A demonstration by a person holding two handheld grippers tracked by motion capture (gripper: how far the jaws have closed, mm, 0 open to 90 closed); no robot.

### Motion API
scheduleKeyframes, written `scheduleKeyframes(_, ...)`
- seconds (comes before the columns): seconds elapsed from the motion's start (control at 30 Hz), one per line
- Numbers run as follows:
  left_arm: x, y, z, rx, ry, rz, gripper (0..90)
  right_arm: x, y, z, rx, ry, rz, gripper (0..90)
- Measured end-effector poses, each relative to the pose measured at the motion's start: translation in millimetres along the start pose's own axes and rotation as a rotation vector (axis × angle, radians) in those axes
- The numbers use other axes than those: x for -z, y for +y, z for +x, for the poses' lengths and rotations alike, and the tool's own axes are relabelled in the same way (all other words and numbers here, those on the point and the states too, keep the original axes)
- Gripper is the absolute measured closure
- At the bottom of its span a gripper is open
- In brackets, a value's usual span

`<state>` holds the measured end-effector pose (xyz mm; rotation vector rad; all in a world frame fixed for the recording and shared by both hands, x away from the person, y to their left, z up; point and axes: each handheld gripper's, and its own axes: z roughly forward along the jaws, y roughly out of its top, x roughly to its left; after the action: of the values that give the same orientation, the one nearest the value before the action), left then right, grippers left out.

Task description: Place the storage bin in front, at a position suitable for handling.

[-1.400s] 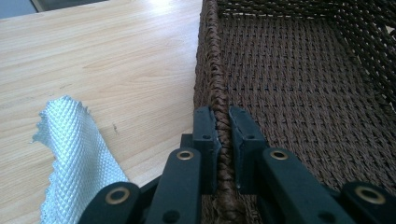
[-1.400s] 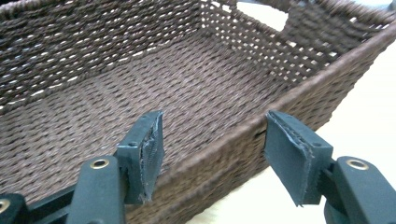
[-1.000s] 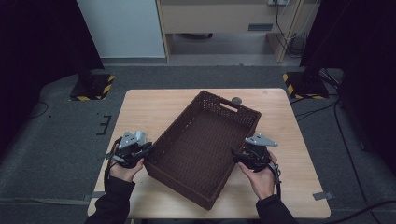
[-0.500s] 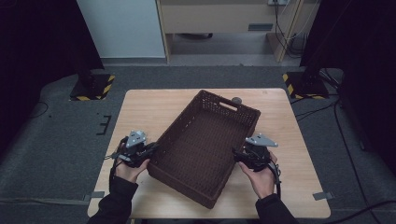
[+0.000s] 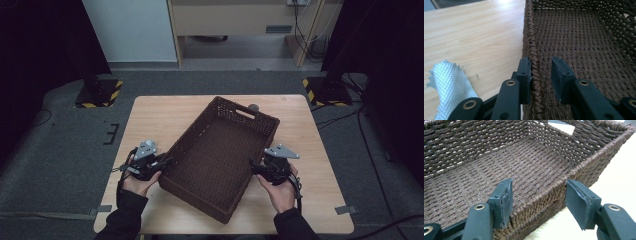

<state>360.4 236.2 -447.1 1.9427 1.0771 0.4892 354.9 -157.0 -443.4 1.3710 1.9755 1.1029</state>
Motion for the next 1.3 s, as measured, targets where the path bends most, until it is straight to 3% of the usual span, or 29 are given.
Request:
scheduleKeyframes(0.17, -0.4, 2.3, -6.4, -0.045, 0.050, 0.024, 69.5, -1.2, 0.0, -1.2, -0.007, 0.004, 0.005, 41.3)
scheduleKeyframes(0.47, 0.2, 0.7, -9.5, 0.010, 0.002, 0.004, 71.2, -11.0, 3.6, -10.1, 0.022, -0.027, -0.011, 44.8)
scheduleKeyframes(0.6, -0.3, 0.5, -8.0, 0.029, -0.013, 0.011, 69.3, -5.9, 2.3, -11.3, 0.007, -0.001, -0.026, 40.9)
scheduleKeyframes(0.67, -2.7, 0.1, -9.7, 0.022, -0.012, 0.038, 67.1, -1.8, 1.3, -9.9, 0.012, 0.015, -0.024, 39.2)
scheduleKeyframes(0.77, -2.5, 0.2, -9.9, 0.027, -0.018, 0.046, 64.2, 2.4, -3.1, -7.7, 0.014, 0.025, -0.025, 38.2)
scheduleKeyframes(0.87, -2.2, -0.5, -9.3, -0.002, -0.029, 0.034, 63.7, 5.3, -6.0, -7.3, 0.006, 0.034, -0.034, 36.6)
scheduleKeyframes(1.0, -4.6, 0.9, -8.4, -0.031, -0.073, 0.057, 55.8, 1.2, -5.1, -7.4, -0.027, 0.055, -0.018, 45.1)
scheduleKeyframes(1.13, -7.8, 2.5, -8.8, -0.064, -0.120, 0.068, 51.3, -3.4, -2.2, -5.2, 0.030, -0.002, -0.023, 47.9)
scheduleKeyframes(1.2, -8.7, 3.0, -12.3, -0.071, -0.116, 0.070, 49.2, -6.4, -1.4, -7.3, 0.025, -0.015, -0.030, 49.0)
scheduleKeyframes(1.3, -9.1, 2.0, -16.8, -0.044, -0.096, 0.066, 50.2, -10.6, 0.1, -10.9, 0.031, -0.027, -0.041, 49.7)
